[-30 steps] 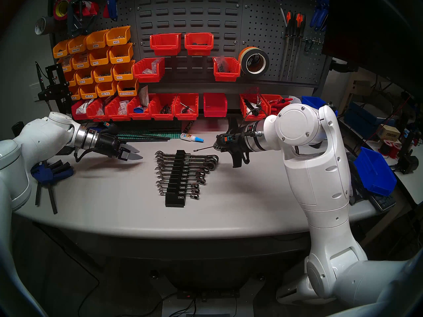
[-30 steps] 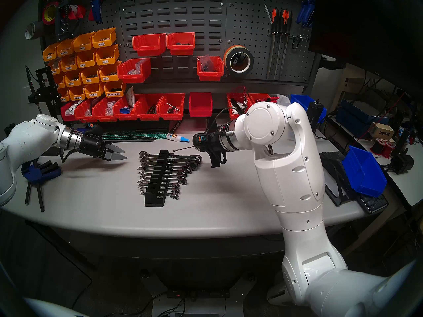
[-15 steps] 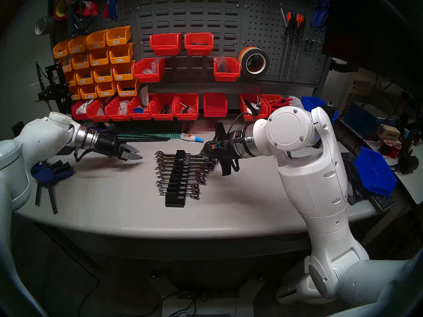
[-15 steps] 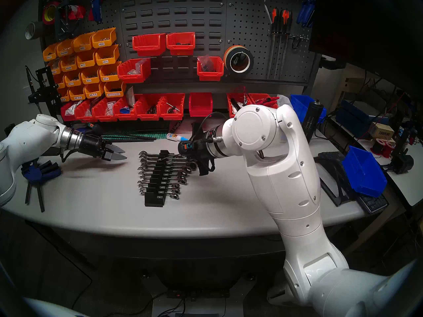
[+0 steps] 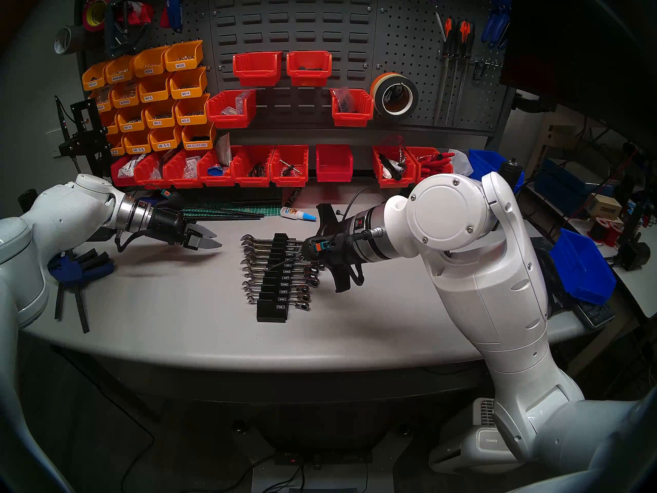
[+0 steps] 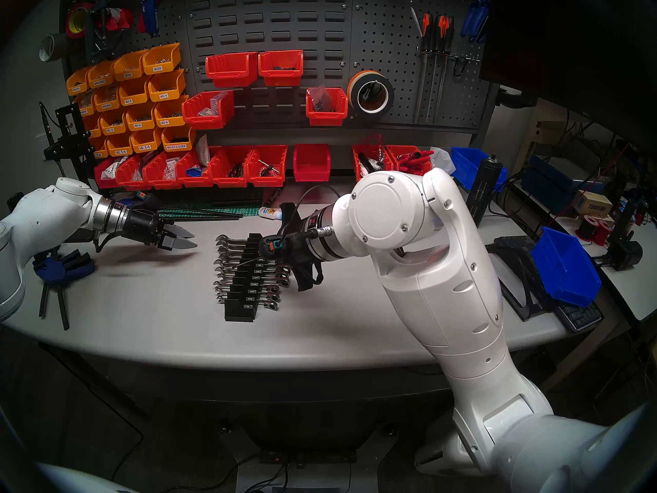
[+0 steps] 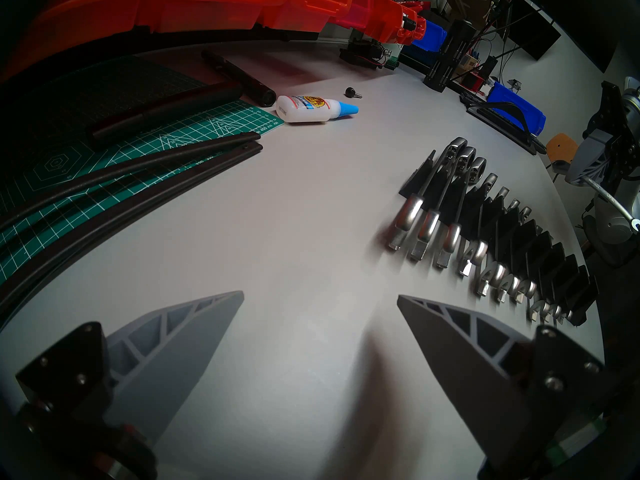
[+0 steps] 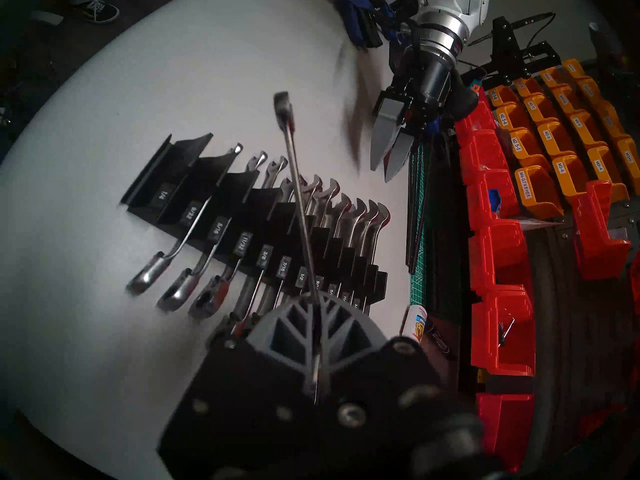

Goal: Put the wrenches on the table into the correct slot in the case

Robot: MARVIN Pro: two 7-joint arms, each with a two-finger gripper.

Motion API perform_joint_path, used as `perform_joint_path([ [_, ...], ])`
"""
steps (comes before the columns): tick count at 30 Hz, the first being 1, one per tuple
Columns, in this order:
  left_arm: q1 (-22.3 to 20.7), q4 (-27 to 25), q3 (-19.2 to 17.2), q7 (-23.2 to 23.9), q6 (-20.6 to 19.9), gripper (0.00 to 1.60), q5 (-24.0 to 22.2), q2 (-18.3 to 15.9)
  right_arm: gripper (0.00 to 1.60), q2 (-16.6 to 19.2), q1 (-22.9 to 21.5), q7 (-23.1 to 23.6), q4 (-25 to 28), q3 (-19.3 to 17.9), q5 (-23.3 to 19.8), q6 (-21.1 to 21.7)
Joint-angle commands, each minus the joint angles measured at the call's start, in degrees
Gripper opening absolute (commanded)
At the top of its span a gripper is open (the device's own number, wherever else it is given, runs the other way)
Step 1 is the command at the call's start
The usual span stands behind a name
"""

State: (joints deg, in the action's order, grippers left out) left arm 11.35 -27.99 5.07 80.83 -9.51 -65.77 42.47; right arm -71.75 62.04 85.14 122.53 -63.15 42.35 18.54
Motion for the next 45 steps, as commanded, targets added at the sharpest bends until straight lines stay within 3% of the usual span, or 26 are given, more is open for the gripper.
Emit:
perform_joint_path([
  [1, -1.52, 0.11, -0.58, 0.08, 0.04, 1.60, -0.15, 0.09, 0.00, 4.10, -4.24, -0.14, 1.27, 0.94, -0.76, 5.76],
  [6, -1.50, 0.09, -0.58, 0.07, 0.05, 1.60, -0.15, 0.08, 0.00, 5.80, -5.99, -0.14, 0.20, 1.77, -3.43, 10.85],
  [7, -1.49, 0.08, -0.59, 0.06, 0.05, 1.60, -0.16, 0.07, 0.00, 5.79, -6.13, -0.14, -0.46, 1.42, -6.07, 13.16],
  [10, -1.48, 0.07, -0.59, 0.05, 0.05, 1.60, -0.17, 0.07, 0.00, 6.67, -6.99, -1.14, -0.72, 2.20, -8.07, 16.48],
  [11, -1.48, 0.07, -0.59, 0.04, 0.06, 1.60, -0.17, 0.06, 0.00, 7.01, -6.63, -3.48, -1.02, 2.17, -9.47, 15.11],
  [13, -1.46, 0.06, -0.59, 0.03, 0.06, 1.60, -0.17, 0.06, 0.00, 7.83, -7.72, -4.10, -1.12, 3.08, -11.86, 20.42],
  [15, -1.46, 0.06, -0.59, 0.03, 0.06, 1.60, -0.17, 0.06, 0.00, 8.34, -7.61, -6.06, -1.25, 3.31, -13.13, 20.12],
  [16, -1.45, 0.05, -0.60, 0.03, 0.06, 1.60, -0.17, 0.06, 0.00, 9.29, -7.90, -7.66, -1.26, 3.77, -15.25, 23.00],
  [20, -1.43, 0.05, -0.60, 0.02, 0.07, 1.60, -0.18, 0.05, 0.00, 10.84, -6.67, -12.09, -1.76, 4.05, -19.01, 24.37],
  [21, -1.43, 0.05, -0.60, 0.02, 0.07, 1.60, -0.18, 0.05, 0.00, 11.32, -7.01, -11.25, -1.62, 4.40, -19.55, 27.08],
  [22, -1.42, 0.04, -0.60, 0.02, 0.07, 1.60, -0.18, 0.05, 0.00, 12.13, -6.25, -14.10, -1.77, 4.62, -21.27, 26.32],
  [28, -1.41, 0.04, -0.60, 0.01, 0.07, 1.60, -0.19, 0.05, 0.00, 16.58, -6.47, -19.12, -0.82, 6.91, -28.37, 32.72],
  [34, -1.42, 0.03, -0.60, 0.00, 0.07, 1.60, -0.19, 0.04, 0.00, 20.56, -8.74, -25.20, 0.64, 9.89, -36.56, 36.46],
  [40, -1.44, 0.03, -0.60, 0.01, 0.06, 1.60, -0.18, 0.04, 0.00, 24.40, -12.49, -28.33, 0.94, 13.00, -43.77, 36.46],
  [45, -1.45, 0.03, -0.60, 0.01, 0.06, 1.60, -0.18, 0.04, 0.00, 27.47, -14.81, -29.16, 1.98, 14.82, -45.32, 36.46],
])
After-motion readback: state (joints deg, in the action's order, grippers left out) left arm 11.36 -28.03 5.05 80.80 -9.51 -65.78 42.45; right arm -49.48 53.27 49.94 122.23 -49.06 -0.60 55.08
